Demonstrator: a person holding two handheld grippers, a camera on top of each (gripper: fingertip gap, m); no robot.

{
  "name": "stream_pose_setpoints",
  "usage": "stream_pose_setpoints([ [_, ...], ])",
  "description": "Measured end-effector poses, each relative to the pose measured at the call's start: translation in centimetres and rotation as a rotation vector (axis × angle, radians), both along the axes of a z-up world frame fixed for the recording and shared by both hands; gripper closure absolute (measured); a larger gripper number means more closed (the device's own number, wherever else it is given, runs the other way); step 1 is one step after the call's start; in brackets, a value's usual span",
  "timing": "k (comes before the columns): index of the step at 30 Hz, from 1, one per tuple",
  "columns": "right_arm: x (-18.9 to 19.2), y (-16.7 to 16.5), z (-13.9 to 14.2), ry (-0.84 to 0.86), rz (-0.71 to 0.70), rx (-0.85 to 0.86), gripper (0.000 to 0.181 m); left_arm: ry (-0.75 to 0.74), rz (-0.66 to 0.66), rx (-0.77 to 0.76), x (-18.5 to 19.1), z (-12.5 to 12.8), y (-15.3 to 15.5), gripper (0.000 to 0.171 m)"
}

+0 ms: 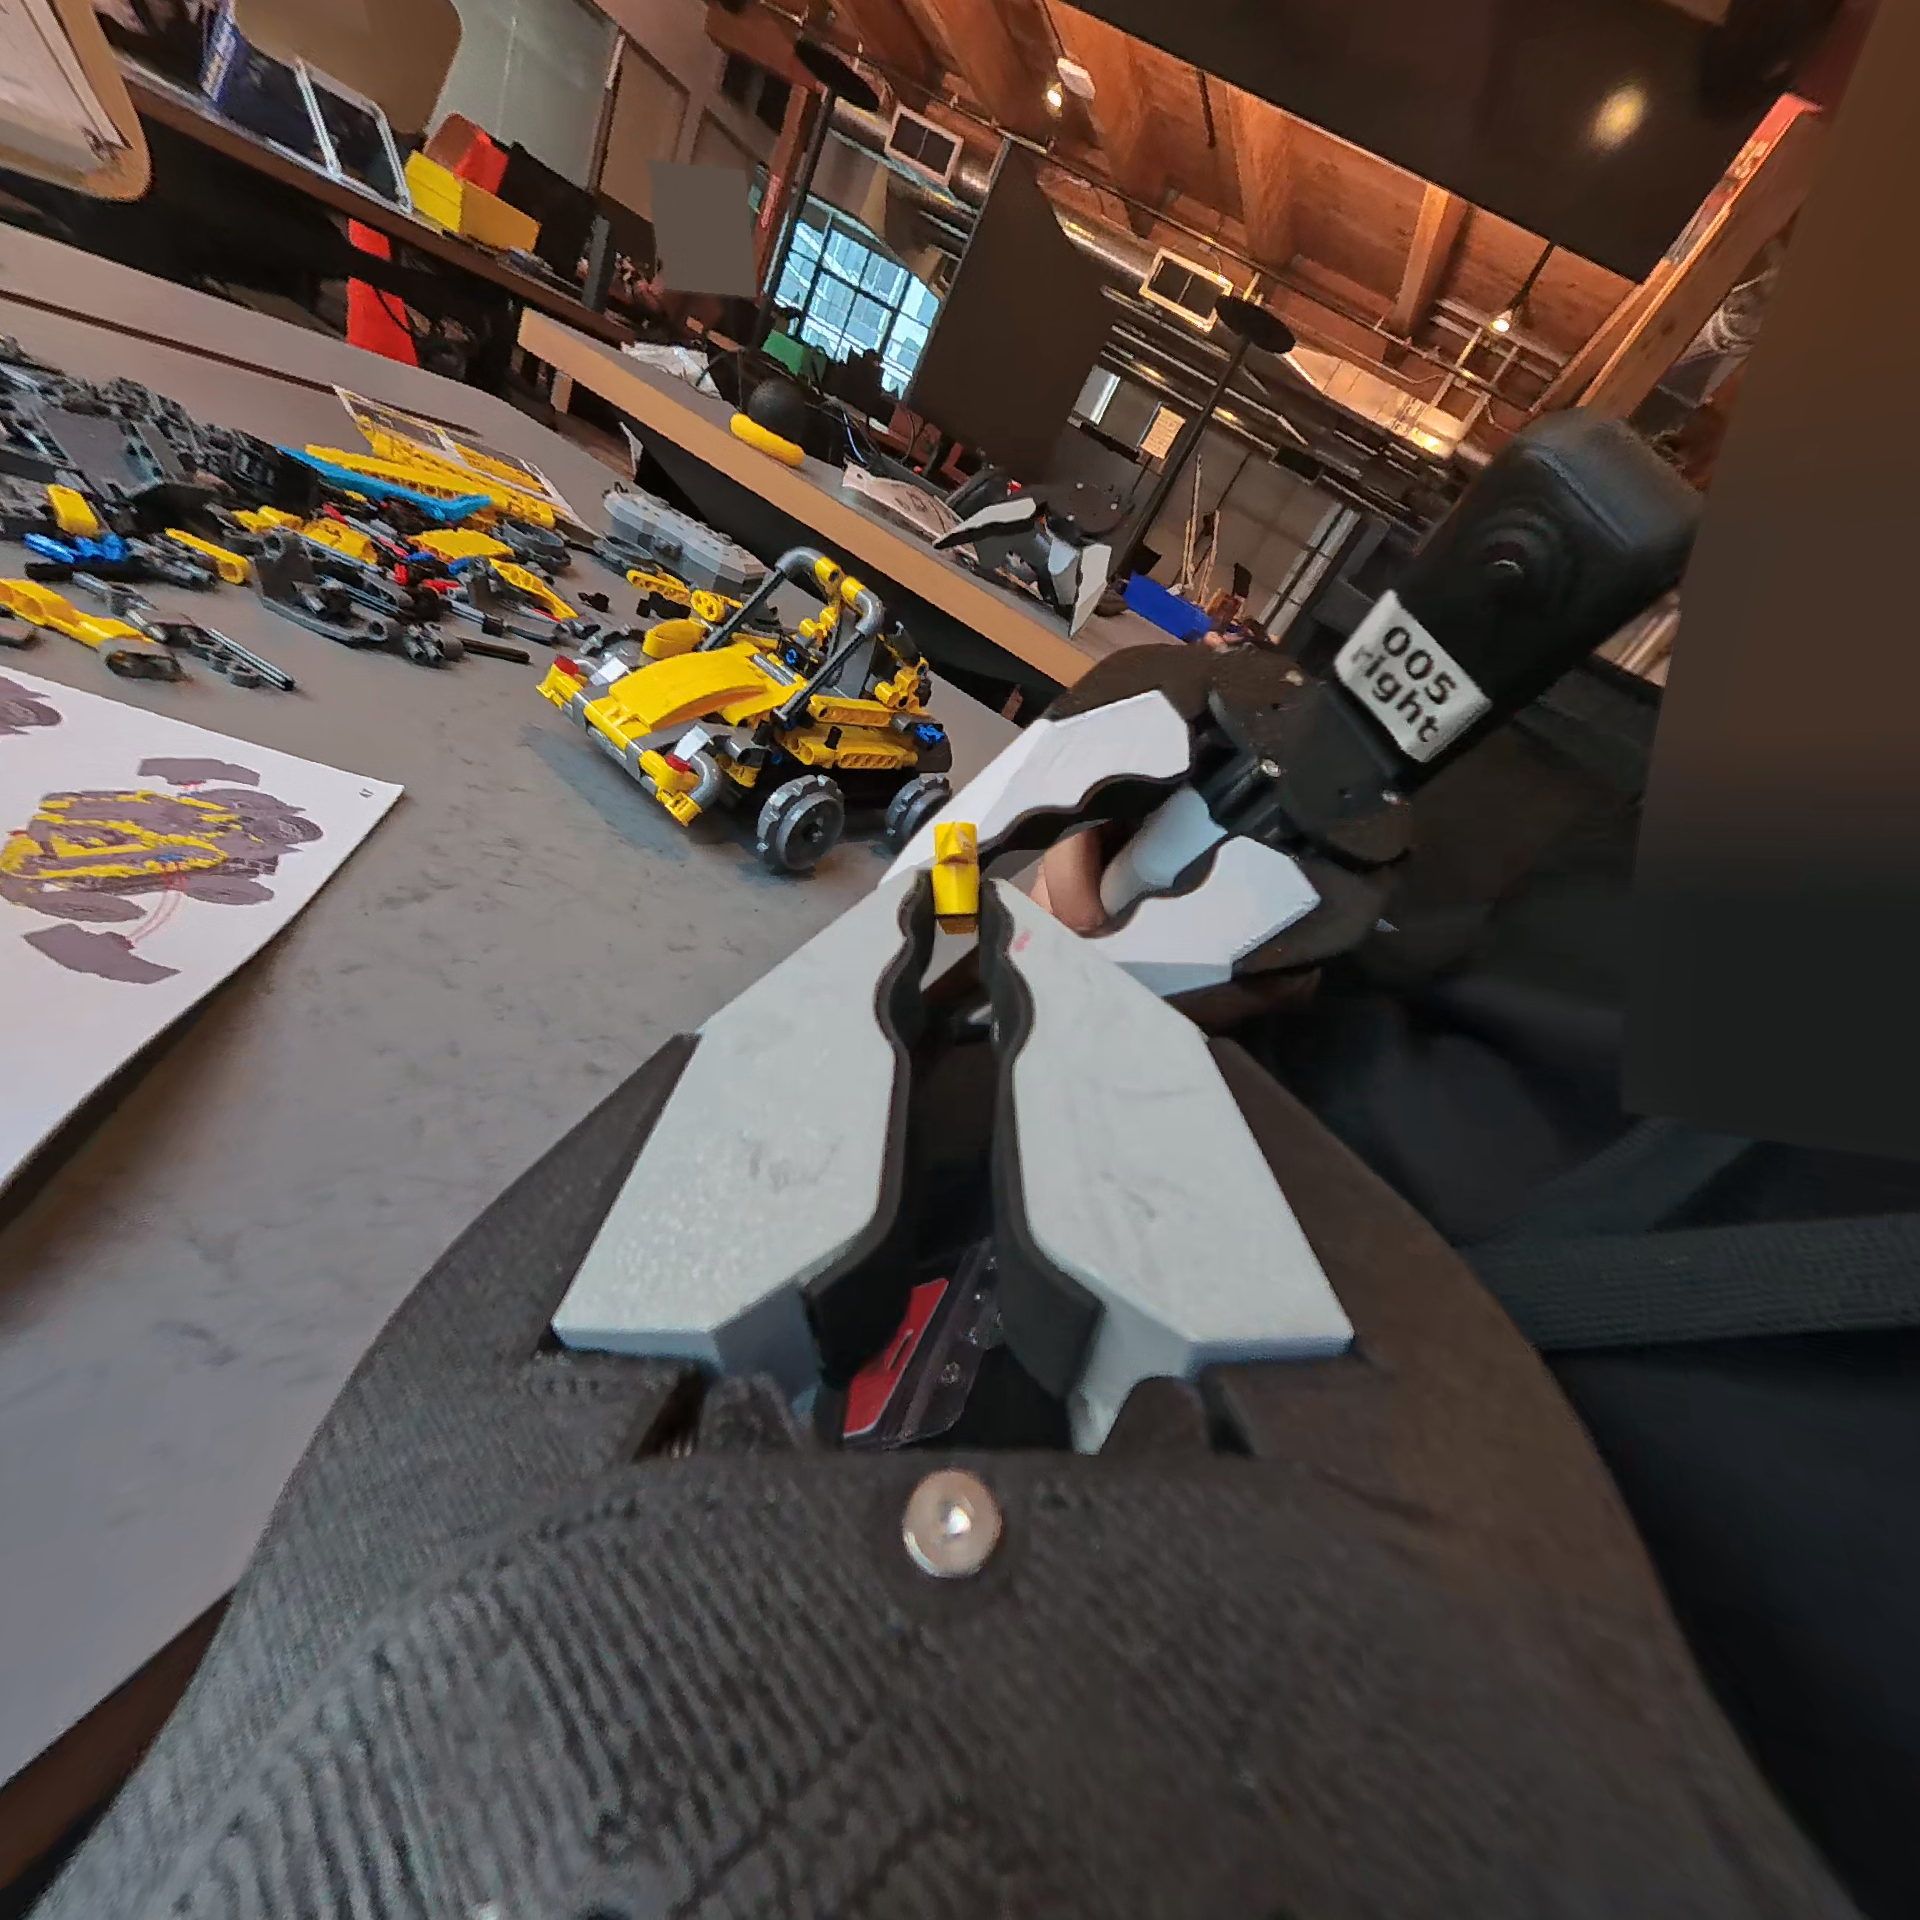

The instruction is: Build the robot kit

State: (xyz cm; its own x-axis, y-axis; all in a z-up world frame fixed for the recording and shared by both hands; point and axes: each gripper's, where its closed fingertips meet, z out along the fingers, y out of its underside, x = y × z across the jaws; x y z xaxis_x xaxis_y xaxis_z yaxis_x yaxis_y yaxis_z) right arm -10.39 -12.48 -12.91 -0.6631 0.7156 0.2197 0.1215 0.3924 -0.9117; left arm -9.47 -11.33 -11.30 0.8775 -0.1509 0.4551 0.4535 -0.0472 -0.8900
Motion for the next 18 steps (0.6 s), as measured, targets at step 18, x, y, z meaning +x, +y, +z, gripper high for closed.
stream_pose_setpoints([
  [18,-1.9,0.6,0.0,-0.088,0.018,-0.125,0.152,0.007,0.122,0.028,-3.6,0.1,-1.4,0.167],
])
